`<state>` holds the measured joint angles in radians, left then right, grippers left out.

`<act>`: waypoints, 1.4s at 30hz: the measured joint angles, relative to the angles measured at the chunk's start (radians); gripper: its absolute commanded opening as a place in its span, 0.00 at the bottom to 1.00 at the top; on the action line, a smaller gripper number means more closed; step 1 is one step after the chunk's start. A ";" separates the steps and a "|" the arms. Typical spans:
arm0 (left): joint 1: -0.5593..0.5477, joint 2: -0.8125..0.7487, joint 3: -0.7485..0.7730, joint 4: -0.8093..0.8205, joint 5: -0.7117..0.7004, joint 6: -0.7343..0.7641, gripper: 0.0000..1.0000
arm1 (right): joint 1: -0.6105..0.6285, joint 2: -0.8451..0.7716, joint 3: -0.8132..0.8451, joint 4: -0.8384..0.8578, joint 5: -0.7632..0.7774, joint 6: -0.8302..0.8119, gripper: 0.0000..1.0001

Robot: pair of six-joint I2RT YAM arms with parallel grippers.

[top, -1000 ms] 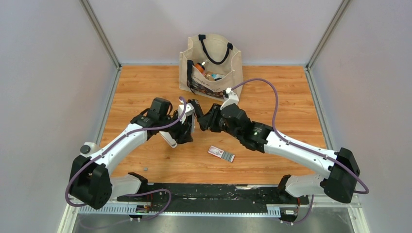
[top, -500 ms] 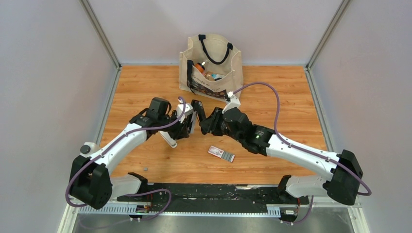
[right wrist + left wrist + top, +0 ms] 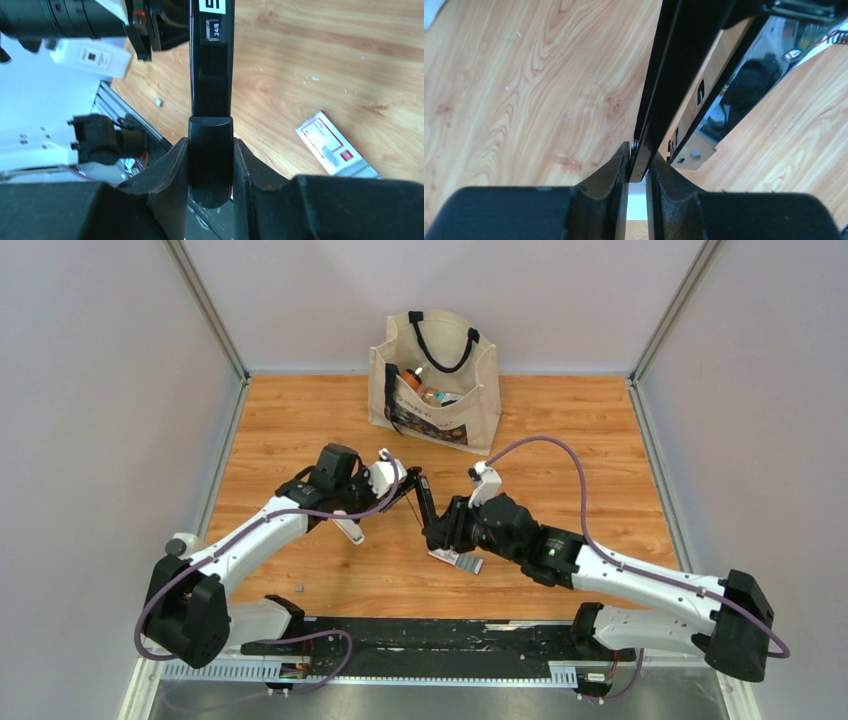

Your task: Unload the staples from the stapler

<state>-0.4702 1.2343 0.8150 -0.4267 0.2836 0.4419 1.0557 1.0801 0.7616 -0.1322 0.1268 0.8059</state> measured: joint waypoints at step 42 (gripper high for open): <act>-0.150 -0.112 0.045 -0.129 0.121 0.115 0.33 | -0.072 0.079 0.147 -0.087 0.210 -0.322 0.00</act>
<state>-0.6201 1.1225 0.8597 -0.5560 0.4049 0.5568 0.9840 1.1591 0.9089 -0.2192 0.3367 0.4835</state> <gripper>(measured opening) 0.319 0.333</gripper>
